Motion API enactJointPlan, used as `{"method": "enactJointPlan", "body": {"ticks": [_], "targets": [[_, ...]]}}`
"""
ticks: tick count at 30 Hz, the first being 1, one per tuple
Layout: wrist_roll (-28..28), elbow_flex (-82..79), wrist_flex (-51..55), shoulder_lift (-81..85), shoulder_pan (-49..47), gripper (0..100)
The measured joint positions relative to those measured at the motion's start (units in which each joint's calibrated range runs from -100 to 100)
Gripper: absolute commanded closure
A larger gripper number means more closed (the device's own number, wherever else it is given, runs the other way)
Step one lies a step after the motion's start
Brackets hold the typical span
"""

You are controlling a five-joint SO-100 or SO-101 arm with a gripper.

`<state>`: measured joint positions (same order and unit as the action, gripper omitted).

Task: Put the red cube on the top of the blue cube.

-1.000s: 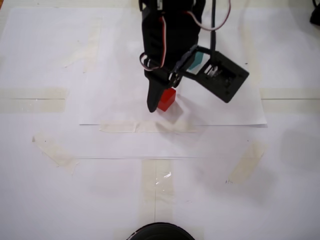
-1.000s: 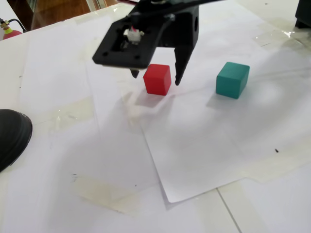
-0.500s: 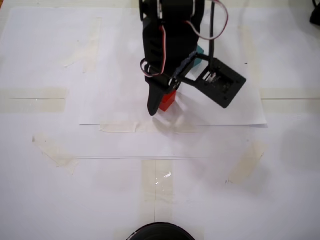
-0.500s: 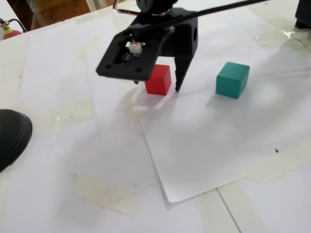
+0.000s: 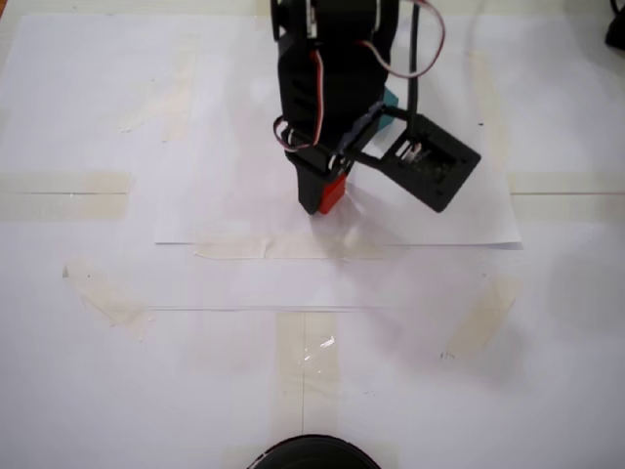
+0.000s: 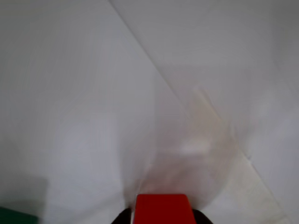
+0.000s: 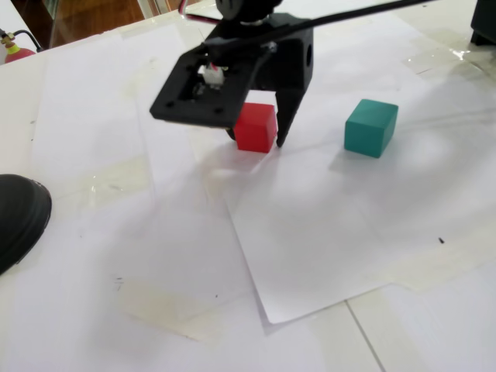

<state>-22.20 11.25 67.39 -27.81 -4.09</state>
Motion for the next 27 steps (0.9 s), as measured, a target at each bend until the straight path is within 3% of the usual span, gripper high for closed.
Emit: {"method": "enactJointPlan", "body": {"ticks": [27], "targets": [[-0.8, -0.7, 3.6, 2.8, 0.1, 86]]}}
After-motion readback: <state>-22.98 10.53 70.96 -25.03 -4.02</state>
